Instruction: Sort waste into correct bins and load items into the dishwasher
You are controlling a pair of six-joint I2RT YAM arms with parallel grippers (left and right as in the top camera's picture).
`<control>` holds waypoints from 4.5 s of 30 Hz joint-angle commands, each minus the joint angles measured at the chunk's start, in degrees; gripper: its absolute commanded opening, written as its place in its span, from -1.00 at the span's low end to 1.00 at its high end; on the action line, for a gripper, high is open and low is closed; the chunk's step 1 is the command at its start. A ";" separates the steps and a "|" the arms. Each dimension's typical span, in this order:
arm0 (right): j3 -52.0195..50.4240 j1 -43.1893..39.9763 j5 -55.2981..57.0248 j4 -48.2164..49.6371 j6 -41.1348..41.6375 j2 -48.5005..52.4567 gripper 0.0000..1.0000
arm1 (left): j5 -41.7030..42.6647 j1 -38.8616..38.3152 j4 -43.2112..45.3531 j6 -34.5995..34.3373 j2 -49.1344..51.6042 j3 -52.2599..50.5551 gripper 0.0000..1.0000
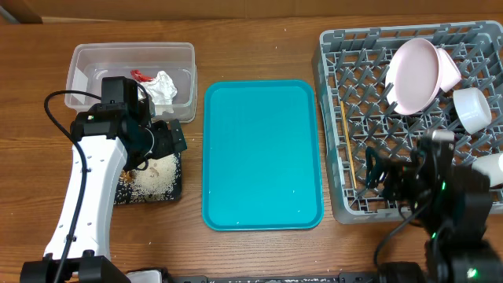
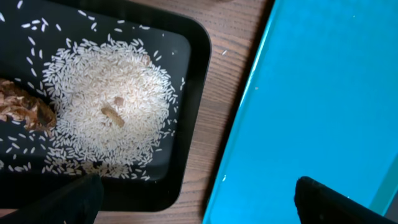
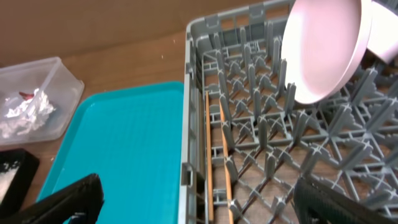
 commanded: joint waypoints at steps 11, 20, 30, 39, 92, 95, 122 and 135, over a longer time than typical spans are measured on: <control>-28.00 -0.07 0.74 29.53 0.02 -22.08 1.00 | 0.04 -0.39 0.02 0.26 0.26 0.52 1.00; -39.08 -0.07 0.94 48.94 0.02 -25.57 1.00 | 0.04 -0.39 0.02 0.26 0.26 0.52 1.00; -42.97 -0.07 3.58 50.01 -0.20 -32.46 1.00 | 0.04 -0.39 0.02 0.26 0.26 0.52 1.00; -42.97 -0.04 3.91 39.06 0.24 -32.76 1.00 | 0.04 -0.39 0.02 0.26 0.26 0.52 1.00; -42.95 -0.04 3.89 39.08 0.24 -32.74 1.00 | -1.44 -0.39 -0.37 0.28 -12.00 0.52 1.00; -42.95 -0.04 3.89 39.08 0.24 -32.74 1.00 | -4.33 -0.39 1.31 0.31 -18.21 0.09 0.99; -42.95 -0.04 3.89 39.08 0.24 -32.74 1.00 | -2.40 -0.42 61.68 -0.20 -72.74 -61.27 0.99; -42.95 -0.04 3.89 39.08 0.24 -32.74 1.00 | -11.78 -0.50 64.30 -0.15 -84.28 -69.00 0.99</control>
